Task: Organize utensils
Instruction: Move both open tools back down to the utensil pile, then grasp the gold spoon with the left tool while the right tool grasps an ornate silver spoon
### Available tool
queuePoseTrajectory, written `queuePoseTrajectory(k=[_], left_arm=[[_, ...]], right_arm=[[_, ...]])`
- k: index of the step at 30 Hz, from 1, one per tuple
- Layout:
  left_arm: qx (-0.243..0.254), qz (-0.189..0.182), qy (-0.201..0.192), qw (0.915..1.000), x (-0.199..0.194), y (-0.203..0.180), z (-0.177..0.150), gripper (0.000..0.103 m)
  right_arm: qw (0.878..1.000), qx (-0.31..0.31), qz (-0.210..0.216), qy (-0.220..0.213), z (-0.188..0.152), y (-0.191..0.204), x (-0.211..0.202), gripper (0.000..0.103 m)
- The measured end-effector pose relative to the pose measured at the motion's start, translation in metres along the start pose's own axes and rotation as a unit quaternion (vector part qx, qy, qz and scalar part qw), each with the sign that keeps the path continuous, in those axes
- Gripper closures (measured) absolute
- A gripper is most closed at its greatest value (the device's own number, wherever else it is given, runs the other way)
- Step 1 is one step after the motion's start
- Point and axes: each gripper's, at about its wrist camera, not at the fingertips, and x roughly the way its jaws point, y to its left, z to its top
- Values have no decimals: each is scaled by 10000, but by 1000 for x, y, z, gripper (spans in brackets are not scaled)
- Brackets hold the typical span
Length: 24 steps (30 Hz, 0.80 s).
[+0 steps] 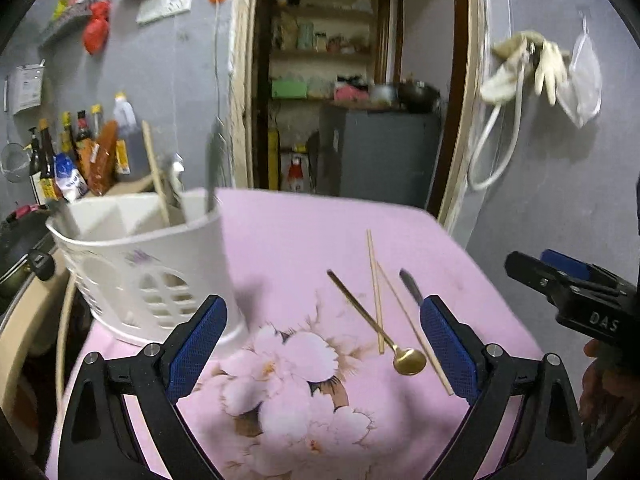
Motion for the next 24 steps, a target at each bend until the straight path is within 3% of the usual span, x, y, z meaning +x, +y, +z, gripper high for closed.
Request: queuePoseTrajectory(k=[2, 9, 11, 13, 20, 24], left_arm=[[-12, -44, 189, 9998, 17, -3, -2, 23], [-54, -65, 795, 9968, 67, -9, 3, 54], [-81, -110, 1014, 9947, 83, -8, 6, 61], [-168, -190, 1238, 9920, 98, -6, 9, 68], [-469, -644, 2046, 9756, 146, 9, 20, 78], [-489, -856, 2251, 9693, 161, 16, 28, 78]], right_arm=[[9997, -2, 73, 226, -3, -3, 12, 35], [9949, 25, 295, 965, -8, -9, 49, 47], [9932, -14, 320, 1123, -8, -6, 57, 58], [9902, -118, 358, 1345, -10, -2, 67, 61], [9804, -483, 395, 1867, -12, 13, 90, 66], [9757, -723, 319, 2045, -13, 23, 98, 66]])
